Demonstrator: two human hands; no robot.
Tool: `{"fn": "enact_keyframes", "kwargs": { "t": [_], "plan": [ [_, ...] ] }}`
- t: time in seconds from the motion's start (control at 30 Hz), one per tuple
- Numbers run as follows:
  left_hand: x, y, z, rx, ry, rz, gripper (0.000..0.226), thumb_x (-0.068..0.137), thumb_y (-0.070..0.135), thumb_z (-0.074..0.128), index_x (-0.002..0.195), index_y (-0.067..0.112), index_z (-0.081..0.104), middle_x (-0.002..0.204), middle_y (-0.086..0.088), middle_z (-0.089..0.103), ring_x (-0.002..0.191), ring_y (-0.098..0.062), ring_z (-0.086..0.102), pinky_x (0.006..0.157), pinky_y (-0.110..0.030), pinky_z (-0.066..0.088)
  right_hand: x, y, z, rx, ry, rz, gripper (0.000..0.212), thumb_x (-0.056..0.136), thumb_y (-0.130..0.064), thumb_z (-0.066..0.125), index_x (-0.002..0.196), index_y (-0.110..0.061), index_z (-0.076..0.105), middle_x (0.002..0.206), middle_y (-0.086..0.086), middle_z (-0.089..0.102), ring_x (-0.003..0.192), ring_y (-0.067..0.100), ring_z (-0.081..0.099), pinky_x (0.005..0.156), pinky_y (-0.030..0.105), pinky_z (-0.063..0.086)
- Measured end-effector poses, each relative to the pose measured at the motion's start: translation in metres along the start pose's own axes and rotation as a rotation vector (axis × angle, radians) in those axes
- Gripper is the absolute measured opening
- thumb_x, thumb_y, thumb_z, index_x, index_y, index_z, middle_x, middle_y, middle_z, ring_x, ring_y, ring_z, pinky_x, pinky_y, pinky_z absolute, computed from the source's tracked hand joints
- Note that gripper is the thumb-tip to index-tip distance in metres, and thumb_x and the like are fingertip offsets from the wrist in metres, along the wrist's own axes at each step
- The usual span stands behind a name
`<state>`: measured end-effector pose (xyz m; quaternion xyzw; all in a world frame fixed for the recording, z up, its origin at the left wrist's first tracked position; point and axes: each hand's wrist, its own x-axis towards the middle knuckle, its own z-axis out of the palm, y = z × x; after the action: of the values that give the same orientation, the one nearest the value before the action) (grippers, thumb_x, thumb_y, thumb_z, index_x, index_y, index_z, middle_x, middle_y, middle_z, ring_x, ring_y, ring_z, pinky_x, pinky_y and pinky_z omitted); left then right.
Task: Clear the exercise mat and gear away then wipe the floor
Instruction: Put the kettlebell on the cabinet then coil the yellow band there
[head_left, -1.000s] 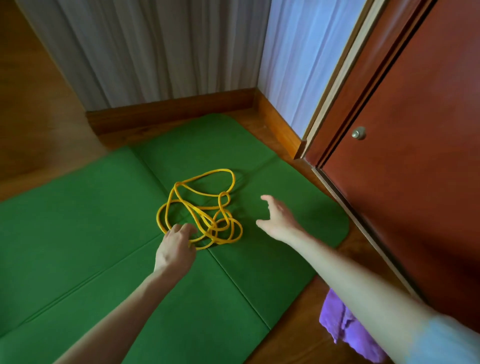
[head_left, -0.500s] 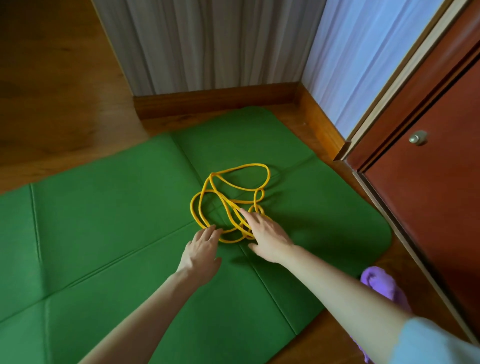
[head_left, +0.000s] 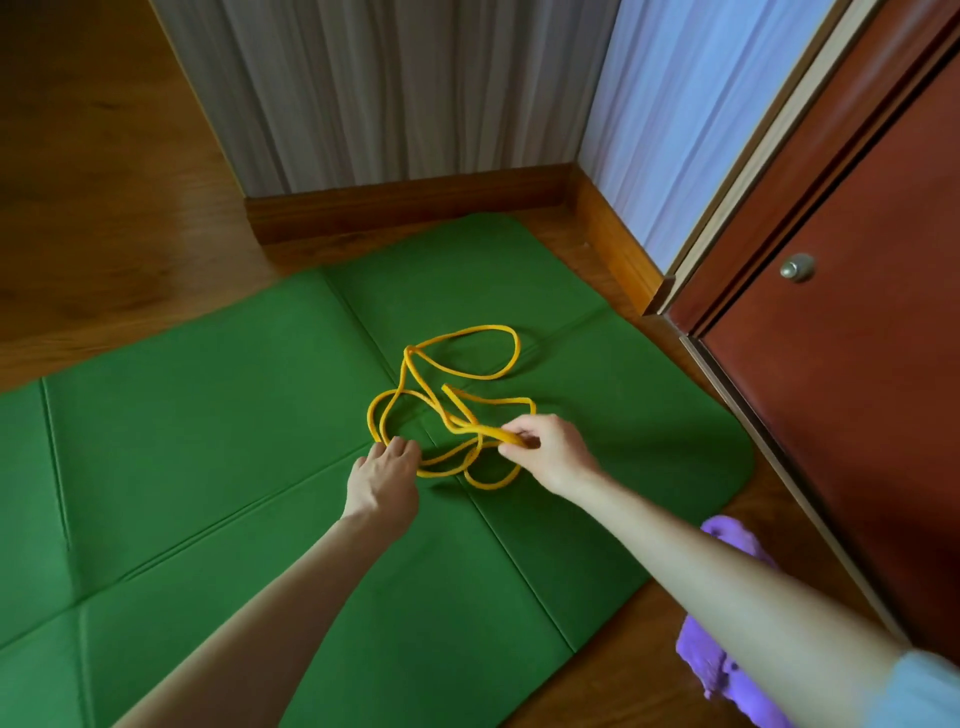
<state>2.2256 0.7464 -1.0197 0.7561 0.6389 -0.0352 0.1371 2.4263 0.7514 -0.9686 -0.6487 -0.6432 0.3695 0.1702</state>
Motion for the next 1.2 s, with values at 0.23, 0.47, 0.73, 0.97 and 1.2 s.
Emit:
{"fn": "enact_keyframes", "kwargs": {
  "t": [0.23, 0.47, 0.73, 0.97, 1.2],
  "plan": [
    [0.016, -0.011, -0.045, -0.608, 0.045, -0.045, 0.047, 0.084, 0.002, 0.055, 0.129, 0.002, 0.040, 0.124, -0.013, 0.052, 0.111, -0.028, 0.051, 0.088, -0.030, 0.041, 0.009, -0.064, -0.051, 0.081, -0.041, -0.192, 0.015, 0.086, -0.016, 0.064, 0.100, -0.012, 0.070, 0.088, -0.004, 0.068, 0.089, 0.015, 0.064, 0.084, 0.029, 0.050],
    [0.005, -0.003, -0.163, -1.214, 0.283, 0.185, 0.054, 0.069, 0.022, 0.061, 0.120, 0.033, 0.046, 0.124, 0.017, 0.049, 0.116, 0.005, 0.044, 0.089, -0.012, 0.041, 0.013, -0.148, -0.096, 0.217, -0.065, -0.225, 0.012, 0.090, -0.016, 0.060, 0.096, -0.011, 0.069, 0.075, -0.002, 0.067, 0.080, 0.012, 0.062, 0.082, 0.029, 0.049],
    [-0.004, 0.014, -0.254, -1.252, 0.254, 0.424, 0.022, 0.086, 0.010, 0.062, 0.108, 0.012, 0.058, 0.102, -0.010, 0.066, 0.096, -0.014, 0.064, 0.086, -0.029, 0.051, -0.001, -0.230, -0.151, 0.171, -0.006, -0.404, 0.012, 0.089, -0.017, 0.060, 0.090, -0.010, 0.070, 0.065, -0.005, 0.064, 0.067, 0.006, 0.060, 0.067, 0.019, 0.045],
    [-0.007, 0.025, -0.314, -1.186, 0.387, 0.423, 0.017, 0.098, 0.010, 0.043, 0.090, 0.007, 0.059, 0.076, -0.004, 0.059, 0.072, -0.012, 0.057, 0.073, -0.032, 0.051, -0.008, -0.273, -0.182, 0.278, 0.090, -0.508, 0.016, 0.089, -0.020, 0.061, 0.084, -0.010, 0.071, 0.064, -0.003, 0.065, 0.065, 0.006, 0.061, 0.064, 0.019, 0.051],
    [-0.010, 0.020, -0.339, -1.406, 0.406, 0.470, 0.013, 0.096, 0.018, 0.048, 0.101, 0.009, 0.056, 0.061, 0.006, 0.048, 0.061, -0.016, 0.043, 0.060, -0.021, 0.044, -0.001, -0.284, -0.177, 0.582, 0.089, -0.426, 0.019, 0.091, -0.024, 0.058, 0.083, -0.012, 0.070, 0.051, -0.013, 0.046, 0.051, 0.002, 0.043, 0.060, 0.021, 0.039]
  ]
}}
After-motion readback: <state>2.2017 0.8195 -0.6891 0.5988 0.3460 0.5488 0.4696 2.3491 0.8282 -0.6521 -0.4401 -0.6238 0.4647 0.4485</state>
